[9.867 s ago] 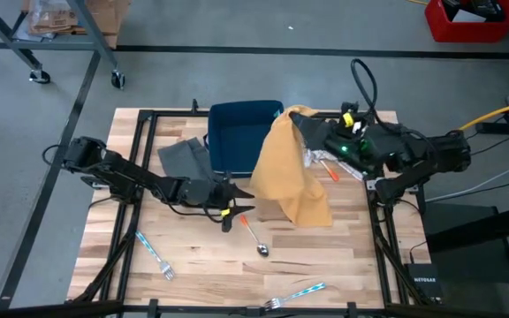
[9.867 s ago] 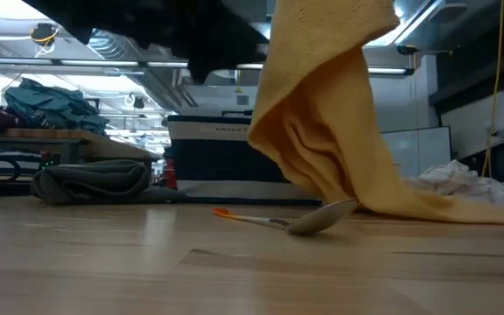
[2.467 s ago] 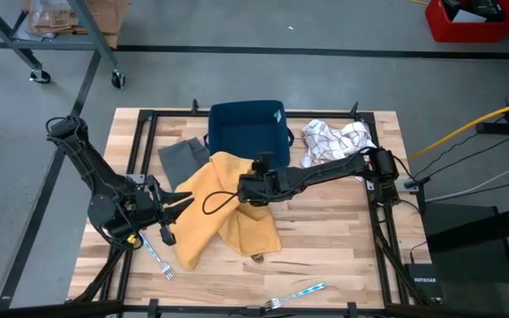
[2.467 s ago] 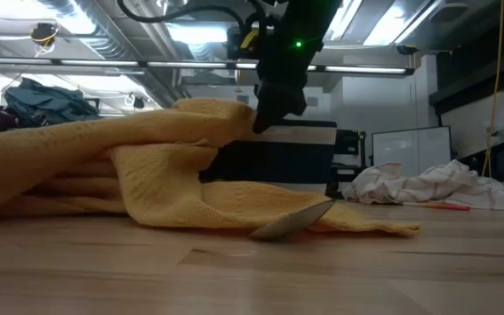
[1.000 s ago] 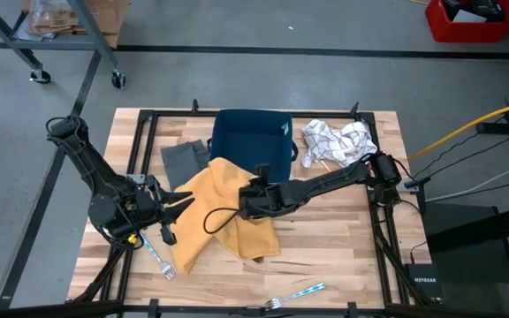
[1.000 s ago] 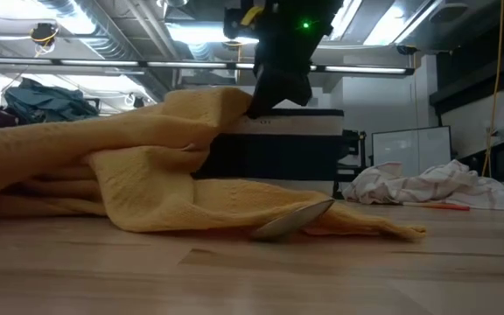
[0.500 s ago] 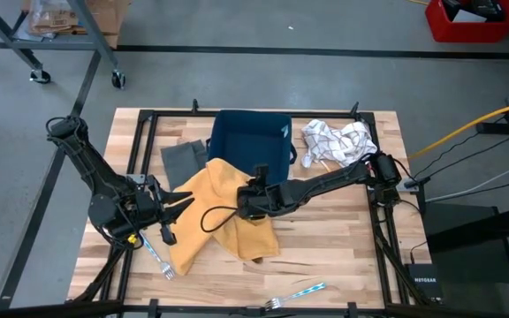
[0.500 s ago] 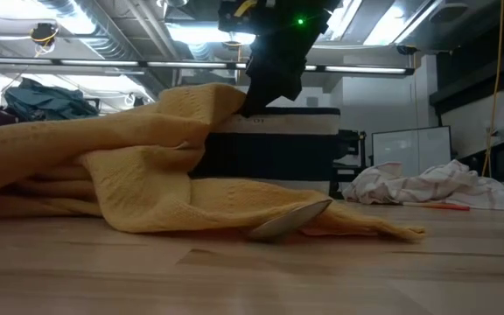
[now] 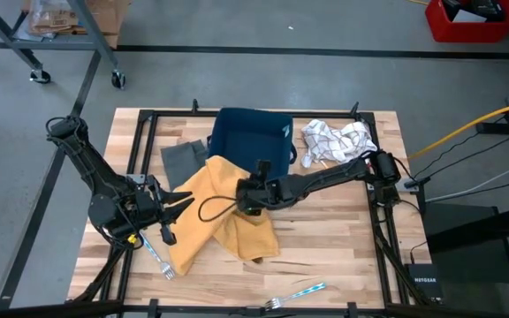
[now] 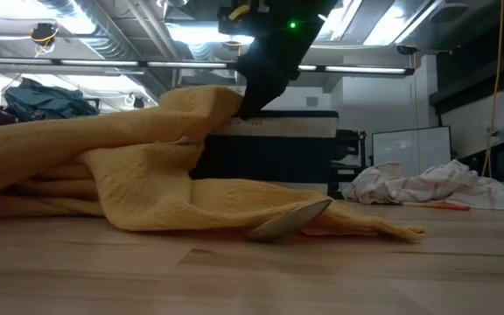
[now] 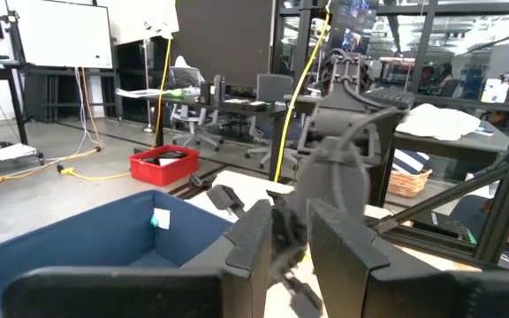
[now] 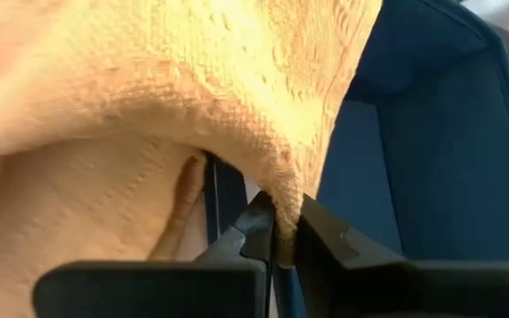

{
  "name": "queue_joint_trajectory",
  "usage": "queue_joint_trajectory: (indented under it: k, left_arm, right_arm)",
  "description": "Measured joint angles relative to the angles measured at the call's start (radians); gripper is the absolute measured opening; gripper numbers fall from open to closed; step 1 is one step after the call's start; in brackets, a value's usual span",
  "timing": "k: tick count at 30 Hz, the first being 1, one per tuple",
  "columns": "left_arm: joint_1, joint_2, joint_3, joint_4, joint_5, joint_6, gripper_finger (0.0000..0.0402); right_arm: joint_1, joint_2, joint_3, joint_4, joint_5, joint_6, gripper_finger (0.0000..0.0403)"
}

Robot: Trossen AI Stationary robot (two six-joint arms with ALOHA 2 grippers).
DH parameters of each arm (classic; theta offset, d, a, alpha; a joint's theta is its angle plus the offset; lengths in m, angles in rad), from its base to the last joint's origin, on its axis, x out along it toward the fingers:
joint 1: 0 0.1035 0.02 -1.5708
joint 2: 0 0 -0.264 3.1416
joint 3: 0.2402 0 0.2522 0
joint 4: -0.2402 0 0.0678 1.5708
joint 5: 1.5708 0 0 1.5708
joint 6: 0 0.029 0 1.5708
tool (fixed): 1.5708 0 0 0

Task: Fold towel
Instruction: Fold the yellow towel

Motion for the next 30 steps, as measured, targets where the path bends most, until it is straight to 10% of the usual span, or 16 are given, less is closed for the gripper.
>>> queue_joint_trajectory:
  k: [11,23,30]
  left_arm:
    - [0.000,0.000,0.000,-0.001,0.000,0.000,0.0070]
    - [0.000,0.000,0.000,-0.005,0.000,0.000,0.0070]
    - [0.000,0.000,0.000,-0.005,0.000,0.001,0.0070]
  right_arm:
    - [-0.039,-0.001,0.000,0.012,-0.061,0.003,0.0044]
    - [-0.090,-0.001,0.000,0.015,-0.059,-0.001,0.0209]
    - [-0.057,0.000,0.000,0.017,-0.041,-0.067,0.0209]
